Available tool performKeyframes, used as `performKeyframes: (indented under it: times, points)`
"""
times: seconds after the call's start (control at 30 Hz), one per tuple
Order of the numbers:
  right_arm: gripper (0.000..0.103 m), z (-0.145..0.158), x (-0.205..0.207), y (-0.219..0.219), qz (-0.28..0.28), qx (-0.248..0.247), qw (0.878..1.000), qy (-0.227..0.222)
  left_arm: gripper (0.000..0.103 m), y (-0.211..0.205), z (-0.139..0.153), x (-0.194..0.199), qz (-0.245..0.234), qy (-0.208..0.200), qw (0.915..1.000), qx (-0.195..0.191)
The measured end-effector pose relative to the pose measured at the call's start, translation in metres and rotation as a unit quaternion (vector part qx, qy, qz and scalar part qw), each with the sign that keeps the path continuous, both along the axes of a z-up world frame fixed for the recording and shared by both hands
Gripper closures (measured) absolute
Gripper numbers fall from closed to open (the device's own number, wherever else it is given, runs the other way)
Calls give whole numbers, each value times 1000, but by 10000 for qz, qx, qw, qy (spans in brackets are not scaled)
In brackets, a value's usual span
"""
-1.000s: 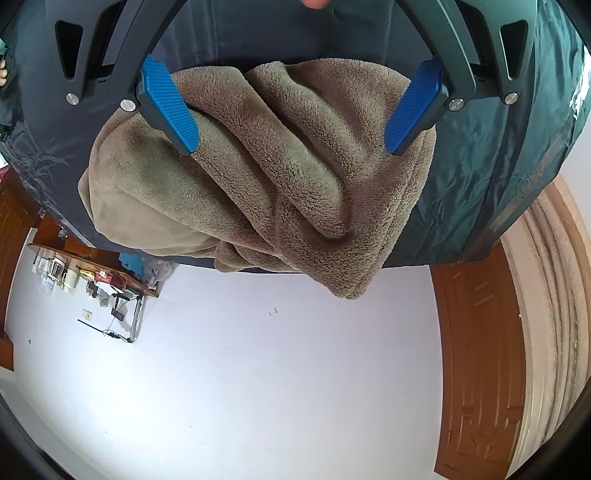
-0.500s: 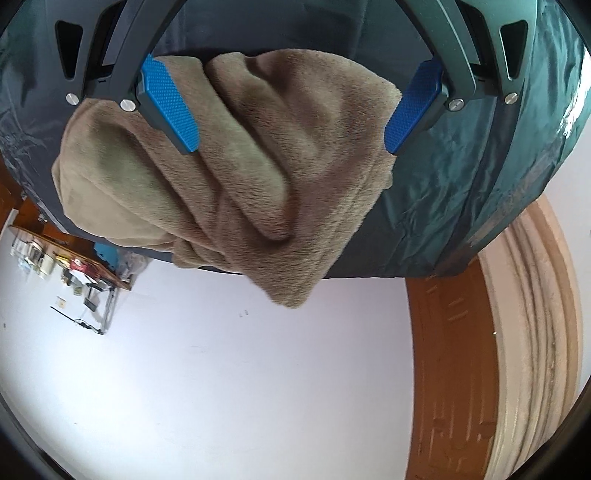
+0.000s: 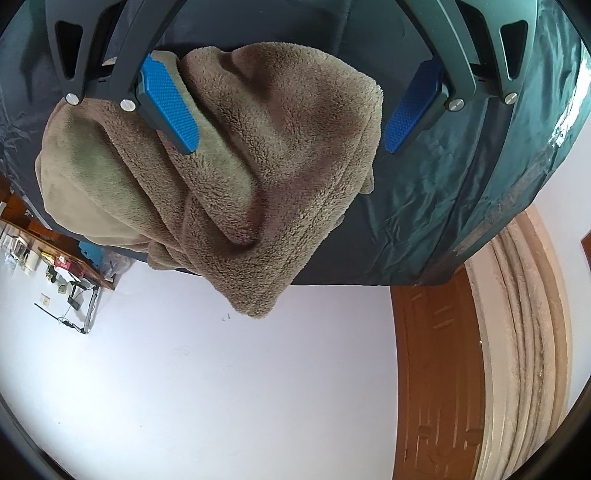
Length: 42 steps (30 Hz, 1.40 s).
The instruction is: Fold clothes
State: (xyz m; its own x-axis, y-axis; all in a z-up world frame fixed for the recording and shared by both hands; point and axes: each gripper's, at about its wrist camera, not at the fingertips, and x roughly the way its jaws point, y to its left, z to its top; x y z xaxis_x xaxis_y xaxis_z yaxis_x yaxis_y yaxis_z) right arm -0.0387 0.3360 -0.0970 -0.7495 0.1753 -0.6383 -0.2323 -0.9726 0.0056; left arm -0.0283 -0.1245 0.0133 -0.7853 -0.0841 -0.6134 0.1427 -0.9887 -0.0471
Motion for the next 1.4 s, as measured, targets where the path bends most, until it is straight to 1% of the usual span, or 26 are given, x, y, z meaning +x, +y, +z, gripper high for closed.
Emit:
performKeyframes:
  times: [0.07, 0.27, 0.3, 0.37, 0.7, 0.87, 1.07, 1.4]
  points:
    - [0, -2, -5, -14, 117, 92, 9999, 10, 1, 4, 4, -5, 20, -19, 10000, -9]
    - [0, -5, -21, -46, 372, 218, 9991, 51, 1, 2, -2, -11, 68, -81, 9999, -38]
    - [0, -5, -23, -50, 415, 204, 9989, 62, 1, 2, -4, -11, 74, -88, 9999, -49]
    - [0, -5, -26, -57, 495, 128, 9987, 82, 1, 18, -7, -3, 112, -96, 9999, -84]
    - [0, -18, -47, -85, 848, -189, 9962, 57, 1, 35, -22, -4, 280, -245, 9991, -184]
    - [0, -25, -52, -94, 981, -260, 9948, 58, 1, 51, -32, -7, 314, -344, 9986, -232]
    - [0, -33, -54, -95, 1045, -331, 9940, 28, 1, 71, -43, -14, 335, -413, 9982, -284]
    - [0, -42, -52, -100, 1143, -161, 9933, -26, 1, 98, -59, -11, 358, -500, 9975, -340]
